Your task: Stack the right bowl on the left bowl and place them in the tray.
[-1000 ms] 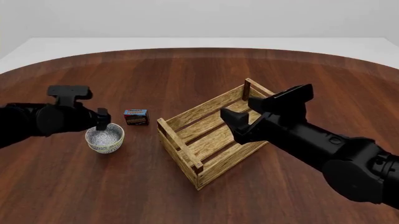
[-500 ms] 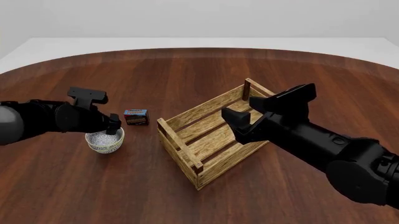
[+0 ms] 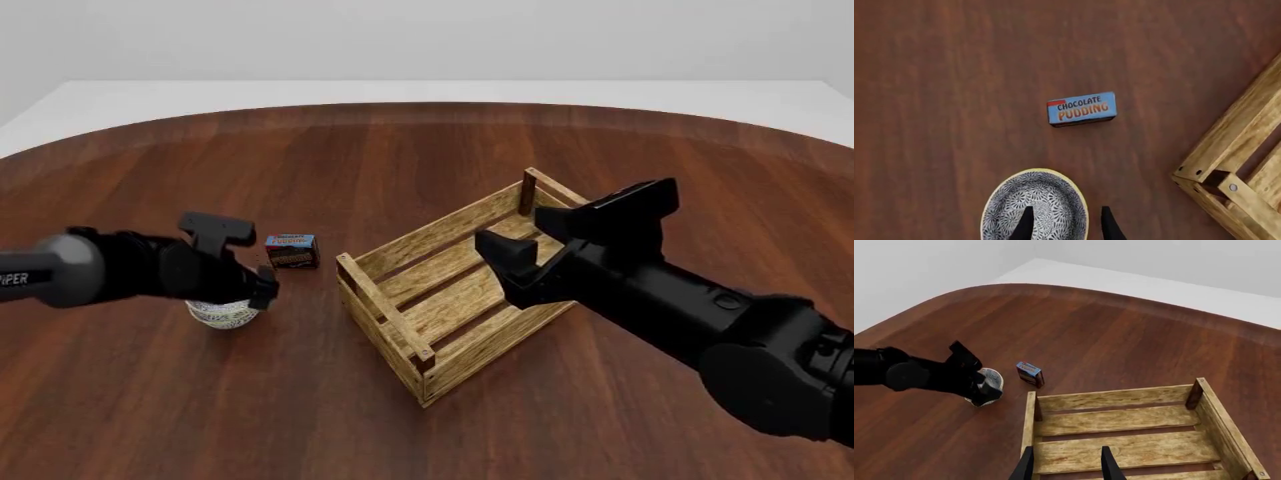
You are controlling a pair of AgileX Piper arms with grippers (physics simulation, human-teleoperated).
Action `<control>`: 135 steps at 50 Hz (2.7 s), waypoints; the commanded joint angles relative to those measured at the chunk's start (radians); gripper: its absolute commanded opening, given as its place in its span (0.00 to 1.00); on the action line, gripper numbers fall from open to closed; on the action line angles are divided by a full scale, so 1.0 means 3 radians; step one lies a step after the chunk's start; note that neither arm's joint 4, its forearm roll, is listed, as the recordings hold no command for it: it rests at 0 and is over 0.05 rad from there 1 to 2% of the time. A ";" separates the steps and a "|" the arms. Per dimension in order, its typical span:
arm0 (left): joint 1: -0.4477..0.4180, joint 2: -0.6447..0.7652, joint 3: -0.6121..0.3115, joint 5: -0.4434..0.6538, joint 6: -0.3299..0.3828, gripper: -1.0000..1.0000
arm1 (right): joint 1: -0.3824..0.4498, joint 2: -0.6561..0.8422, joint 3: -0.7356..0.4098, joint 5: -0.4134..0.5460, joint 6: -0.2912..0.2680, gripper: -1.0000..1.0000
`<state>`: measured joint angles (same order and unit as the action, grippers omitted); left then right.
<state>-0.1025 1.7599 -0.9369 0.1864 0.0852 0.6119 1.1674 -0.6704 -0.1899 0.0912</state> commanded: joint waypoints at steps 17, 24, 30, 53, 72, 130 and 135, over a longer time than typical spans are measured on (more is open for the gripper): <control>-0.0057 0.0289 0.0196 -0.0321 -0.0197 1.00 | -0.0074 0.0122 -0.0092 0.0119 -0.0150 1.00; -0.0085 0.0374 0.0221 -0.0396 -0.0245 1.00 | -0.0074 0.0149 -0.0100 0.0112 -0.0153 1.00; -0.0208 0.0295 0.0299 -0.0455 -0.0387 0.00 | -0.0073 0.0157 -0.0096 0.0106 -0.0156 1.00; -0.0166 -0.0079 0.0333 -0.0282 -0.0324 0.00 | -0.0084 0.0065 -0.0098 0.0158 -0.0142 1.00; -0.0182 -0.0559 0.0240 0.0033 -0.0198 0.00 | -0.0193 -0.0371 -0.0050 0.0368 -0.0080 1.00; -0.0637 -0.0733 -0.0925 0.0918 0.0190 0.00 | -0.0415 -0.0873 -0.0056 0.0707 -0.0049 1.00; -0.0637 -0.0733 -0.0925 0.0918 0.0190 0.00 | -0.0415 -0.0873 -0.0056 0.0707 -0.0049 1.00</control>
<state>-0.3050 1.5668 -1.2506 0.4765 0.1820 0.4862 0.8911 -0.6829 0.0173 0.0889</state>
